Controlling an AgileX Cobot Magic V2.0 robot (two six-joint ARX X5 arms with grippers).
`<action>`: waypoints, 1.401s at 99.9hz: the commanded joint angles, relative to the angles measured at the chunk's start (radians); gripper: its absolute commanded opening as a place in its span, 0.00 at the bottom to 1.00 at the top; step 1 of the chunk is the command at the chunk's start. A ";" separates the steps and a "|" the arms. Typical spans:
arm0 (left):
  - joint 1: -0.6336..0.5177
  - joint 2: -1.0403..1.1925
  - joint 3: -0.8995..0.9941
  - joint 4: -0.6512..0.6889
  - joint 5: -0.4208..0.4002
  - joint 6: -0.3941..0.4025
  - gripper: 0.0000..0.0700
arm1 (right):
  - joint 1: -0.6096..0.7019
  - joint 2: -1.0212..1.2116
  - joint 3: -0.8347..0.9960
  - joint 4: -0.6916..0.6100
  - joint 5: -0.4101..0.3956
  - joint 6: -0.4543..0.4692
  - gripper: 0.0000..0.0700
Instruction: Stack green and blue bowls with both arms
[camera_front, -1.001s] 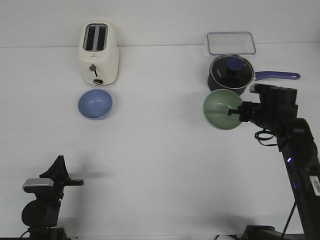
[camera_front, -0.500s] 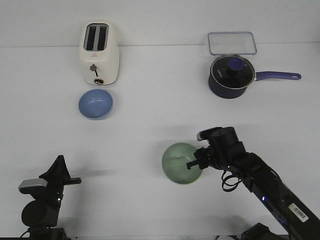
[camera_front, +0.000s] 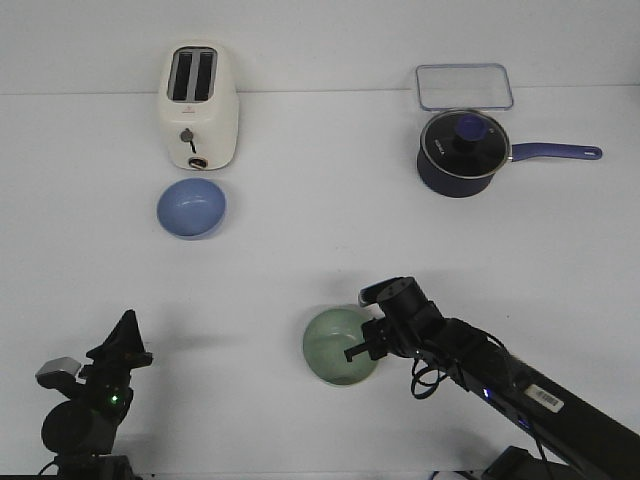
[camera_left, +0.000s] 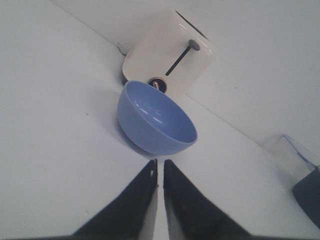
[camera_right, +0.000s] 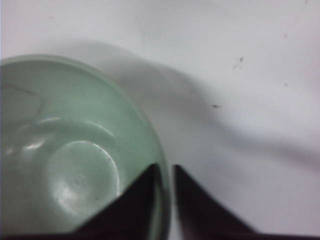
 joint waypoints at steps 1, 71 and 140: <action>0.001 0.014 0.044 0.003 0.002 -0.014 0.02 | 0.008 0.013 0.008 0.005 0.000 0.008 0.49; 0.001 1.208 0.814 -0.154 0.027 0.288 0.21 | -0.201 -0.441 0.069 -0.034 0.001 -0.044 0.60; -0.001 1.817 1.263 -0.291 0.102 0.290 0.02 | -0.201 -0.443 0.069 -0.057 0.020 -0.066 0.60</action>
